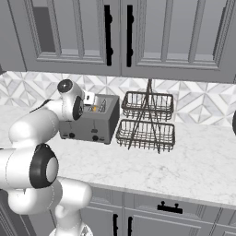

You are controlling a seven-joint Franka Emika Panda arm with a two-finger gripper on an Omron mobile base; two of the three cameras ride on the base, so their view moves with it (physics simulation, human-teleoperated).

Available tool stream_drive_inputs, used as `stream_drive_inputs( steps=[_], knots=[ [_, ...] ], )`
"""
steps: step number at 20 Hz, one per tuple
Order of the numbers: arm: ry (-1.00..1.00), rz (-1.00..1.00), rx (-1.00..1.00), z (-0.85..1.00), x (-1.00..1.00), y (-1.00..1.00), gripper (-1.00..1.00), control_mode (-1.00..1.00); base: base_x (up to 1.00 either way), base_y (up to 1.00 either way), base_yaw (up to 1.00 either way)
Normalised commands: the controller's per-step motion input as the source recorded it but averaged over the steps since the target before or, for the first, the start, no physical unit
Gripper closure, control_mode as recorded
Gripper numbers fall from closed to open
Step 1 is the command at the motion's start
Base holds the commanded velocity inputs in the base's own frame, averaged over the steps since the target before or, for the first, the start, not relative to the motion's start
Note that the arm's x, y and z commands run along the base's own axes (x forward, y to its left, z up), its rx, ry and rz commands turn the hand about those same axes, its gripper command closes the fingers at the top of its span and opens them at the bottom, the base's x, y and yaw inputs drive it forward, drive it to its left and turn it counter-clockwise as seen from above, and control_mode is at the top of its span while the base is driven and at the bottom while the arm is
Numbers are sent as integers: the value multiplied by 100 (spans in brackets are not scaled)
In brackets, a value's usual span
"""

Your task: Start the toaster. Once the lever pops up, take the bread to the plate on the dining counter.

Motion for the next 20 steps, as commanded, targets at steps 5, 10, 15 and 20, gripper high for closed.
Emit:
stream_drive_inputs(
  steps=[5,10,15,20],
  knots=[
    [0,0,0,0,0,0,-100,-100,0,0,0],
    [0,0,0,0,0,0,-100,-100,0,0,0],
    [0,0,0,0,0,0,-100,-100,0,0,0],
    [0,0,0,0,0,0,-100,-100,0,0,0]
  ],
)
